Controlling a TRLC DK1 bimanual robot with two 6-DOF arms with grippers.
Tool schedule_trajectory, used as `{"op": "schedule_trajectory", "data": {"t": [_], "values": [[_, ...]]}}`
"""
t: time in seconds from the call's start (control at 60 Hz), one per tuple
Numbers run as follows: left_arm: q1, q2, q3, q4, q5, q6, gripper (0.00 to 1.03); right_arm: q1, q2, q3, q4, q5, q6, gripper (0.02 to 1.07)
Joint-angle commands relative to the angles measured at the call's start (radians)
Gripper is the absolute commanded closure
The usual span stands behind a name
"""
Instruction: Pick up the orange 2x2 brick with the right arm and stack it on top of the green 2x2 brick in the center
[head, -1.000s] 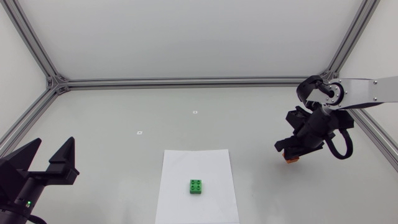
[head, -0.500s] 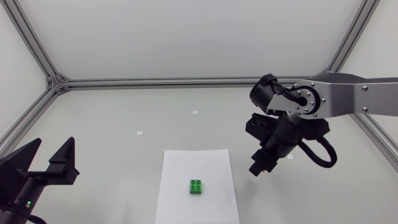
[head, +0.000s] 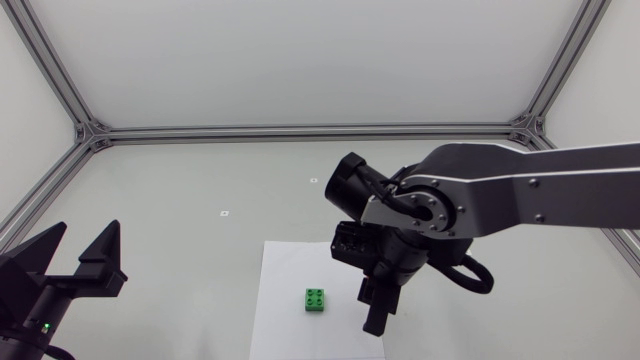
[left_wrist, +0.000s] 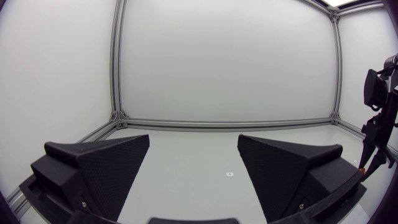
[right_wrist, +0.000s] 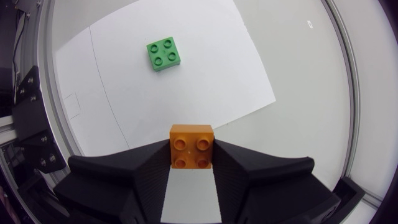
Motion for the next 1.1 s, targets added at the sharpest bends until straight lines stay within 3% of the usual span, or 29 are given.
{"op": "schedule_trajectory", "data": {"t": [0.0,0.683,1.083], "values": [[0.003,-0.008,-0.041,-0.015,0.004,0.013,0.04,0.044,0.044,0.040,0.014,0.001,-0.044,0.74],[0.003,-0.008,-0.041,-0.013,0.004,0.013,0.04,0.110,0.250,0.203,0.068,-0.118,-0.256,0.74],[0.003,-0.008,-0.041,-0.013,0.004,0.013,0.04,0.104,0.306,0.235,0.048,-0.095,-0.313,0.74]]}}
